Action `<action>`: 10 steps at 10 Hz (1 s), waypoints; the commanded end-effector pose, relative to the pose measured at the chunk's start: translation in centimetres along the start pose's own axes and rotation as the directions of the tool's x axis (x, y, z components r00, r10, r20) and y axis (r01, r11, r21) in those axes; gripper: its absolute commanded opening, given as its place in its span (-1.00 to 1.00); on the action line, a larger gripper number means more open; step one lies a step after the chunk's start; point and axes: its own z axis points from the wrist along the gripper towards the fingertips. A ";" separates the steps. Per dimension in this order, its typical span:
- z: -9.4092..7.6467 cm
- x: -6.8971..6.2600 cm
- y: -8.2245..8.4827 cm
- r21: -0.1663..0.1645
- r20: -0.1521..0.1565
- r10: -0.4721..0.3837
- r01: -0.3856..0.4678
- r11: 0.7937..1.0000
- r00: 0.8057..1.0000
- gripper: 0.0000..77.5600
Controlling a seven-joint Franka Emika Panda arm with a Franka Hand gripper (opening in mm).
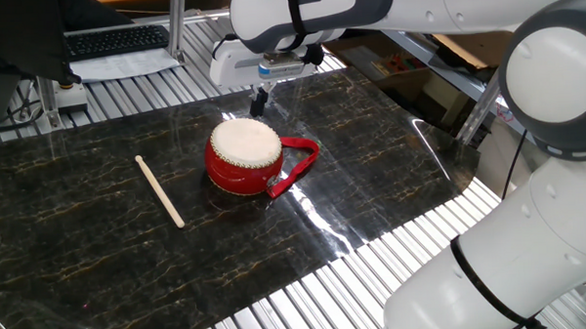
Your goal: Play the drum
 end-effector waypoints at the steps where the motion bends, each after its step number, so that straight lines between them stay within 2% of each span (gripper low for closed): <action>1: -0.1 -0.1 0.0 0.000 -0.002 0.006 -0.006 1.000 1.000 -1.00; 10: -0.1 -0.1 0.0 -0.002 -0.011 0.015 -0.015 1.000 1.000 -1.00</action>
